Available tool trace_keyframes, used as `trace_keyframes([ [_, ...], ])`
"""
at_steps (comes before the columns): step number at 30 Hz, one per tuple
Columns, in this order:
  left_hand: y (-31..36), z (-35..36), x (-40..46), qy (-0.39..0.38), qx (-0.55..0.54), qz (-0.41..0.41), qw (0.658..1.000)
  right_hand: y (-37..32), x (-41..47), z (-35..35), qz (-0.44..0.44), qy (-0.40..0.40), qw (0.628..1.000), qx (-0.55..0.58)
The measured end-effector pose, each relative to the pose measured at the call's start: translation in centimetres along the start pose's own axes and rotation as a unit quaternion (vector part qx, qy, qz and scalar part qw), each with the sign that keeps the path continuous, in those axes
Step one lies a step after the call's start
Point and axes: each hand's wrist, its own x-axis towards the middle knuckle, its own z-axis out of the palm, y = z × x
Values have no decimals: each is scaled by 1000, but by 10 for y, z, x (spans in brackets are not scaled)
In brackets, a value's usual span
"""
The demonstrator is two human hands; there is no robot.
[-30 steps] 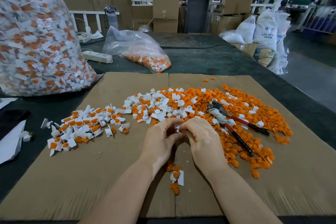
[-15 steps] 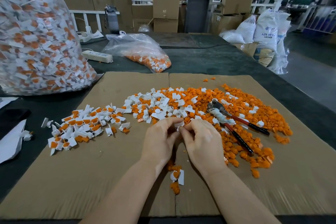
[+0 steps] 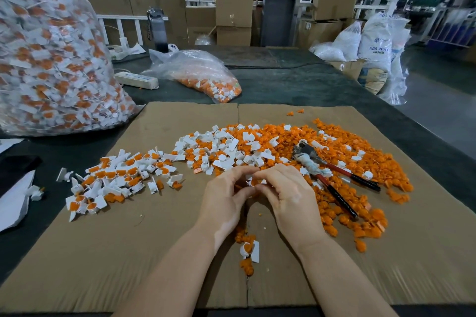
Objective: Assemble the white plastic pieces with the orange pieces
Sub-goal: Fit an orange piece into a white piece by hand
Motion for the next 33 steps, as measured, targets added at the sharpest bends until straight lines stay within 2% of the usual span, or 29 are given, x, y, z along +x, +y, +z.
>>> trace_keyframes([
  [10,-1,1,0,-12,2,-4,1000,0,2,-1,-54,3,995,-83],
  [14,1,1,-1,-12,21,32,999,-2,3,-1,-48,8,992,-115],
  [19,1,2,-2,-1,56,59,997,-4,-1,5,15,31,997,-70],
  [22,-1,3,0,5,51,43,998,-3,-2,5,41,32,998,-32],
  [30,-3,5,-1,-6,73,48,996,-4,-3,6,56,38,997,-29],
  [33,-3,3,1,0,38,29,999,-2,-3,3,60,16,998,16],
])
